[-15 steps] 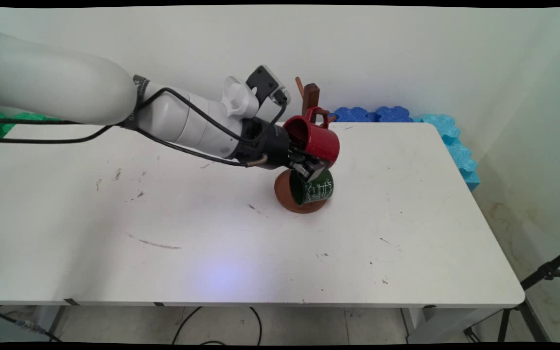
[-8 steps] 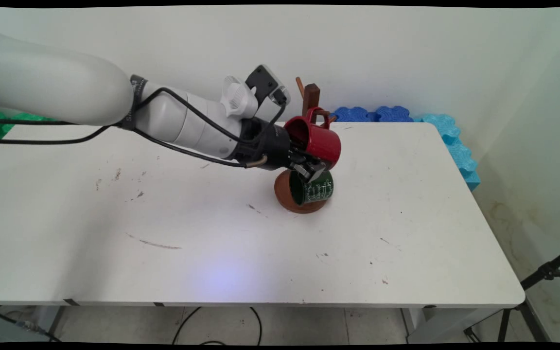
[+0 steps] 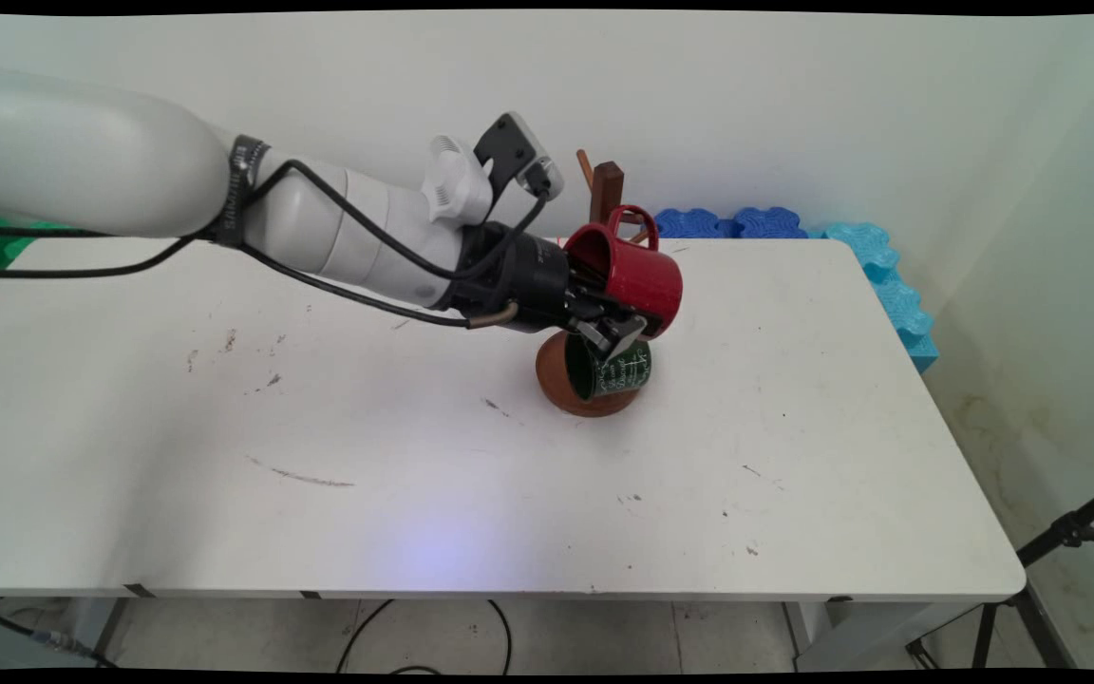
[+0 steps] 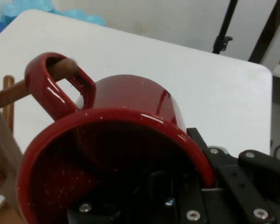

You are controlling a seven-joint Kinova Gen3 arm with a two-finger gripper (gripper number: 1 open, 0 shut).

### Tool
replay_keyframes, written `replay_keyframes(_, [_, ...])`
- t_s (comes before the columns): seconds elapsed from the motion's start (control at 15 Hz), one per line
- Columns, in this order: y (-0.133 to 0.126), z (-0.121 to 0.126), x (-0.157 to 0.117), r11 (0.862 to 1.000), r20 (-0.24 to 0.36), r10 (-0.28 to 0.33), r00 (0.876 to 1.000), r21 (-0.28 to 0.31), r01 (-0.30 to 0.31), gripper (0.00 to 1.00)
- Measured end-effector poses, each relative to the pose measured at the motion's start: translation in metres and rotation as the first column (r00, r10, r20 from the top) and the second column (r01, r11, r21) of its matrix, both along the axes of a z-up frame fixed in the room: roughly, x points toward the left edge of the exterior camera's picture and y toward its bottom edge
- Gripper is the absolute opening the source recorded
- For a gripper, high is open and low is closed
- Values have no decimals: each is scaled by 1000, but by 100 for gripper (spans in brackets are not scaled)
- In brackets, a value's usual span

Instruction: Place the picked object on the table

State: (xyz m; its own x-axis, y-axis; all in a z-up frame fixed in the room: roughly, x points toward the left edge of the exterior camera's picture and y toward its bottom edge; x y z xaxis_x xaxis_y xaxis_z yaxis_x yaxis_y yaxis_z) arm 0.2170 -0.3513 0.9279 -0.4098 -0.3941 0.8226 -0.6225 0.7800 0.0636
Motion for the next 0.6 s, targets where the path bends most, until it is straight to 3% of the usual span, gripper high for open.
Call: replay_keyframes(0.6, [30, 33, 17, 995, -43, -100, 994, -8, 100, 0])
